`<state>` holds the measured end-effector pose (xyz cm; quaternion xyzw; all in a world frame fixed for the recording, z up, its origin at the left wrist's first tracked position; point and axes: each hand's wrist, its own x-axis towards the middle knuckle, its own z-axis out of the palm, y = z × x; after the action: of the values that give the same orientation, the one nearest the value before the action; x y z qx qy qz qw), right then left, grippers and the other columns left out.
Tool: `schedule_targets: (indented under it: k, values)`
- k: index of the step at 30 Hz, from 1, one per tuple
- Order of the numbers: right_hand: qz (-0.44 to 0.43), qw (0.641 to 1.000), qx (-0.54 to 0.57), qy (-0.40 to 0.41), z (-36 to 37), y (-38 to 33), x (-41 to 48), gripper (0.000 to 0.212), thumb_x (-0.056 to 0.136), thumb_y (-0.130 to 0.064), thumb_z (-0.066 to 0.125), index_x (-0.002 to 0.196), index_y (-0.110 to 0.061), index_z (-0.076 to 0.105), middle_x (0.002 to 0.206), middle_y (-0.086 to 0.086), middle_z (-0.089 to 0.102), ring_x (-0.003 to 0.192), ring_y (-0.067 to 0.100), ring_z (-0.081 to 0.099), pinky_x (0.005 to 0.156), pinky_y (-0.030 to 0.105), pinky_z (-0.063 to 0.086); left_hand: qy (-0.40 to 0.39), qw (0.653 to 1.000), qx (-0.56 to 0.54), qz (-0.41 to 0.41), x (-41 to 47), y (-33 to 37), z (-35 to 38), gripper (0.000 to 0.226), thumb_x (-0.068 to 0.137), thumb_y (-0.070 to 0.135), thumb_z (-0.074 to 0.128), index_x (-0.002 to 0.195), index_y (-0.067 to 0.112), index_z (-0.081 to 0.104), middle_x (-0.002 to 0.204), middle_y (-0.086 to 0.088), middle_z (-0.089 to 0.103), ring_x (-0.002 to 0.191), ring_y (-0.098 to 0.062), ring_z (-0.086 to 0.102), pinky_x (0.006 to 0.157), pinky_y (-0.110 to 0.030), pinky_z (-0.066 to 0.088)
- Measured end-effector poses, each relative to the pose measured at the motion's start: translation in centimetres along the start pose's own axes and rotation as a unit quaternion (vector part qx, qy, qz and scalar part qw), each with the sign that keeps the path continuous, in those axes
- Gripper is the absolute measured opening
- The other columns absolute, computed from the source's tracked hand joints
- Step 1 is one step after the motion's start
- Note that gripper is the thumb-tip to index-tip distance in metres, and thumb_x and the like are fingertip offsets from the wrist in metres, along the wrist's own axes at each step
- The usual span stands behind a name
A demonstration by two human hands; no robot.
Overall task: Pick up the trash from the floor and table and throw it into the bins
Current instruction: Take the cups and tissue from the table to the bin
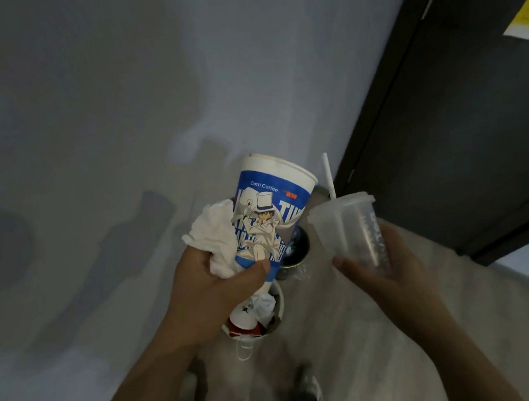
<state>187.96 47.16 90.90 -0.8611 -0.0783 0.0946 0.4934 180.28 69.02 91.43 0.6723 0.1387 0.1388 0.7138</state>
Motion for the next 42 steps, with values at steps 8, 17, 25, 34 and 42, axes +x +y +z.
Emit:
schedule_targets:
  k: [8,17,25,34,42]
  values:
    - [0.042,0.991,-0.038,-0.12,3.3,6.7,10.6,0.07,0.066,-0.062,0.067,0.125,-0.032,0.046,0.112,-0.014,0.059,0.095,0.003,0.062,0.071,0.018,0.05,0.085,0.992,0.063,-0.075,6.1,-4.9,2.2,0.051,0.053,0.024,0.08,0.101,0.027,0.064,0.097,0.002,0.072,0.094,-0.007,0.068,0.074,-0.019,0.055]
    - [0.108,0.962,-0.081,-0.236,9.3,14.1,19.2,0.07,0.078,-0.046,0.073,0.136,-0.025,0.039,0.111,-0.007,0.055,0.087,0.004,0.056,0.058,0.012,0.041,0.12,0.956,0.204,-0.175,11.0,-13.2,2.8,0.038,0.071,0.005,0.079,0.084,0.032,0.055,0.069,0.029,0.067,0.072,0.015,0.061,0.055,-0.003,0.045]
    - [0.198,0.926,-0.117,-0.3,17.6,24.1,20.6,0.075,0.079,-0.05,0.07,0.139,-0.021,0.035,0.119,-0.005,0.052,0.1,0.01,0.05,0.072,0.022,0.042,0.113,0.901,0.256,-0.33,13.1,-27.9,-0.2,0.049,0.07,0.018,0.082,0.107,0.021,0.05,0.084,0.017,0.053,0.073,0.004,0.053,0.051,-0.008,0.038]
    - [0.281,0.89,-0.158,-0.323,25.4,34.4,20.1,0.082,0.076,-0.061,0.066,0.138,-0.018,0.034,0.122,0.003,0.052,0.104,0.019,0.054,0.082,0.032,0.051,0.066,0.86,0.264,-0.431,12.6,-44.1,-2.7,0.059,0.067,0.018,0.085,0.116,0.01,0.052,0.099,0.0,0.06,0.095,-0.019,0.062,0.063,-0.017,0.045]
    - [0.309,0.873,-0.19,-0.325,31.2,42.0,22.1,0.082,0.077,-0.06,0.067,0.137,-0.016,0.032,0.126,0.007,0.05,0.106,0.02,0.052,0.084,0.033,0.049,0.096,0.849,0.229,-0.466,14.0,-54.7,-3.9,0.051,0.065,0.016,0.085,0.105,0.022,0.053,0.09,0.01,0.059,0.091,-0.012,0.06,0.065,-0.017,0.045]
